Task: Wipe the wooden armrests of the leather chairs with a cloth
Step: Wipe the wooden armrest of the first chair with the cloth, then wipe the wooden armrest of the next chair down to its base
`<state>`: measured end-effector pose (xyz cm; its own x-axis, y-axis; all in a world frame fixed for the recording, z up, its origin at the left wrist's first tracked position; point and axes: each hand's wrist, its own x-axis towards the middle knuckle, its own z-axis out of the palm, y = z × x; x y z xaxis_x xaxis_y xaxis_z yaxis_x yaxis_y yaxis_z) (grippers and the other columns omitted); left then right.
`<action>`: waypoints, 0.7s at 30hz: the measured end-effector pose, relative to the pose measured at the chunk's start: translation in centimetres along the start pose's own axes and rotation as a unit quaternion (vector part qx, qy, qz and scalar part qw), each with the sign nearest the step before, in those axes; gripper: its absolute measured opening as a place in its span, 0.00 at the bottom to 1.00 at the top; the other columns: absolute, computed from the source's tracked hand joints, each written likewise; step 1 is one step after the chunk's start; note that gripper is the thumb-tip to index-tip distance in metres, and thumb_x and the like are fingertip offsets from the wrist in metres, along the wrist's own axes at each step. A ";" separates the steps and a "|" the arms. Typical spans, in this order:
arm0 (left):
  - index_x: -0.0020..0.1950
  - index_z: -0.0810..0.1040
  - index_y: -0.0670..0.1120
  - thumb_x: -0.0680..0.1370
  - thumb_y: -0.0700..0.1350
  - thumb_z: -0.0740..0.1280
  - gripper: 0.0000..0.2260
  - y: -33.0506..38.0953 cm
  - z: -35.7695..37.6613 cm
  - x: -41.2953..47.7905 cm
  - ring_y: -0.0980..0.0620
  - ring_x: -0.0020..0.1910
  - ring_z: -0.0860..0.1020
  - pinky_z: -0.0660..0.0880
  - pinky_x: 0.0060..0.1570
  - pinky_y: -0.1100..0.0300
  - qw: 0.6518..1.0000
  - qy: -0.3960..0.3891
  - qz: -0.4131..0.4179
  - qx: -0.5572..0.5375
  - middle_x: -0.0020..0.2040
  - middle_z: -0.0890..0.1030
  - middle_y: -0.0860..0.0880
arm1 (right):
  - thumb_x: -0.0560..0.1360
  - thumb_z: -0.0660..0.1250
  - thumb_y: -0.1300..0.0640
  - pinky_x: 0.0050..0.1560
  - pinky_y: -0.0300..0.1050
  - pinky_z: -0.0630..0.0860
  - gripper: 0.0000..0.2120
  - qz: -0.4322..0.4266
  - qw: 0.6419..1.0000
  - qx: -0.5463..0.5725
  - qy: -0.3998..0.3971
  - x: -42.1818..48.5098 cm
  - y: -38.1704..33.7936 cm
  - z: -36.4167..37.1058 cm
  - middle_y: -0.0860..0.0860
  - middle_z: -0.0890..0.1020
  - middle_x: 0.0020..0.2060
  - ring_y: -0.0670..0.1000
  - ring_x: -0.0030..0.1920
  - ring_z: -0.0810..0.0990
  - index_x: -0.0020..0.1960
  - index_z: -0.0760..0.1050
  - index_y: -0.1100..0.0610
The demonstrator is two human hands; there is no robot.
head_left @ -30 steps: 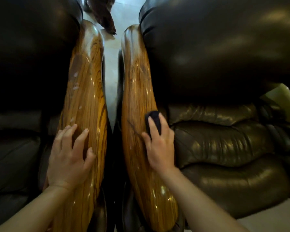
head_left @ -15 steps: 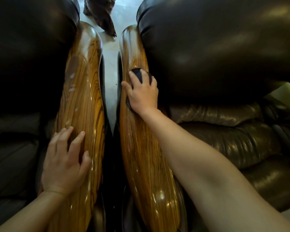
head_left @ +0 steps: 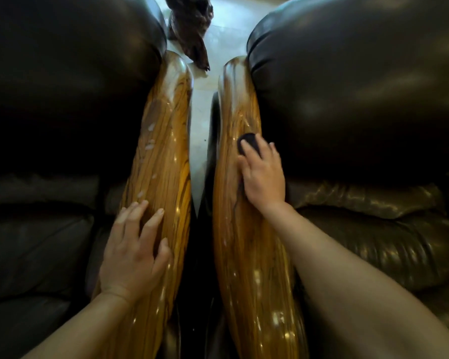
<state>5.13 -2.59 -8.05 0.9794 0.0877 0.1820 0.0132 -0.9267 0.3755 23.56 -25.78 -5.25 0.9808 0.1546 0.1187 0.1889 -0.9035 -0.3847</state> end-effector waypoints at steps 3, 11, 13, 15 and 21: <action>0.69 0.74 0.43 0.75 0.51 0.60 0.25 -0.2 0.2 0.1 0.35 0.72 0.67 0.64 0.71 0.38 1.000 0.007 0.005 0.002 0.70 0.70 0.37 | 0.84 0.54 0.45 0.76 0.62 0.58 0.22 0.005 0.998 -0.036 0.042 -0.4 -1.9 1.5 0.53 0.68 0.77 0.65 0.77 0.61 0.73 0.72 0.50; 0.68 0.75 0.45 0.78 0.50 0.61 0.20 -1.2 -0.6 -0.8 0.41 0.75 0.64 0.62 0.73 0.40 0.999 0.012 0.023 -0.021 0.72 0.70 0.41 | 0.80 0.66 0.47 0.58 0.58 0.76 0.13 -0.226 0.974 0.008 0.020 -9.7 -2.5 -0.4 0.50 0.82 0.61 0.57 0.60 0.77 0.56 0.84 0.52; 0.70 0.73 0.45 0.80 0.51 0.60 0.20 -2.6 -0.9 -2.1 0.43 0.77 0.61 0.62 0.74 0.42 1.000 0.006 0.008 -0.010 0.74 0.67 0.42 | 0.80 0.65 0.47 0.57 0.54 0.78 0.14 -0.158 0.980 0.120 0.018 -8.0 -5.2 -1.6 0.48 0.81 0.59 0.51 0.58 0.78 0.58 0.83 0.53; 0.73 0.69 0.47 0.80 0.53 0.58 0.23 -4.0 -0.9 -3.2 0.45 0.79 0.57 0.62 0.74 0.43 1.000 -0.014 0.000 -0.001 0.77 0.64 0.43 | 0.80 0.64 0.48 0.61 0.50 0.78 0.14 -0.137 0.966 0.219 0.019 -6.3 -8.8 -1.8 0.46 0.80 0.60 0.46 0.60 0.78 0.60 0.81 0.52; 0.76 0.65 0.47 0.80 0.54 0.58 0.25 -4.6 -0.6 -4.0 0.46 0.80 0.55 0.58 0.75 0.47 0.999 -0.029 0.014 -0.010 0.79 0.61 0.44 | 0.81 0.64 0.50 0.75 0.53 0.65 0.14 -0.229 0.967 0.111 -0.027 -4.9 -15.2 3.1 0.51 0.77 0.69 0.54 0.73 0.70 0.63 0.80 0.52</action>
<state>0.98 1.58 -9.96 0.9893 0.0402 0.1403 -0.0176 -0.9213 0.3884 15.99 -11.58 -2.85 0.7917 0.5443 0.2774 0.6037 -0.6277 -0.4915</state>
